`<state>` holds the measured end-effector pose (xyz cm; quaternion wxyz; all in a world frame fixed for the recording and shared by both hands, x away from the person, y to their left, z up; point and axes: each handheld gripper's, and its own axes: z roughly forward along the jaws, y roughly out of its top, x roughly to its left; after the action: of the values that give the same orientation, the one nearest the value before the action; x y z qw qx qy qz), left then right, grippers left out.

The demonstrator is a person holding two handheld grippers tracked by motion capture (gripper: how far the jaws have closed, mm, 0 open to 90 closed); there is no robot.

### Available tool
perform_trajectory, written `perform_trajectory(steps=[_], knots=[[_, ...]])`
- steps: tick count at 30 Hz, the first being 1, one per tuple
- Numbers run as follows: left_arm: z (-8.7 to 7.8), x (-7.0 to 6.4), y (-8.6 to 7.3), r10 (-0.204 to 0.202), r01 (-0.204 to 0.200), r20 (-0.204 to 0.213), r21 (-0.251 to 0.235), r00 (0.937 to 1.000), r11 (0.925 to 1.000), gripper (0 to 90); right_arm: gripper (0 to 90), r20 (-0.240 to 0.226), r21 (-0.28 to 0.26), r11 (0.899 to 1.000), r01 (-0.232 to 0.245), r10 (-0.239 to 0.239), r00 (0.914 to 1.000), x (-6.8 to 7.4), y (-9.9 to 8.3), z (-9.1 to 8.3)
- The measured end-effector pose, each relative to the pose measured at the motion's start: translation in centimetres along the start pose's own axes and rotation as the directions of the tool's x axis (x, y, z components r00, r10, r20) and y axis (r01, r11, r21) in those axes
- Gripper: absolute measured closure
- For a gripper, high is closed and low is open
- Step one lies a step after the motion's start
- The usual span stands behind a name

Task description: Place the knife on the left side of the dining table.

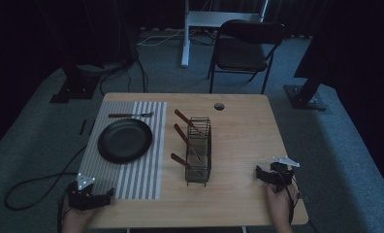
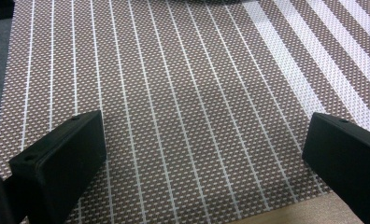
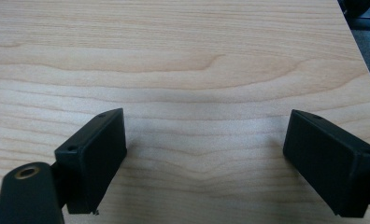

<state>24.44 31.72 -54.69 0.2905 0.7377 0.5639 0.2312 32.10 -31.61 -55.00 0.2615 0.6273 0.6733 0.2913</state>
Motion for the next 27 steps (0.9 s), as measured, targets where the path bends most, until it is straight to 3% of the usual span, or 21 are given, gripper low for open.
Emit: perform_trajectory(steps=[27], knots=[[-0.08,0.18,-0.08,0.016,-0.016,0.014,0.001,0.9998,0.9999,0.4,11.8,0.001,0.001,1.000,-0.001,0.001,1.0000,0.01,0.02,0.03]])
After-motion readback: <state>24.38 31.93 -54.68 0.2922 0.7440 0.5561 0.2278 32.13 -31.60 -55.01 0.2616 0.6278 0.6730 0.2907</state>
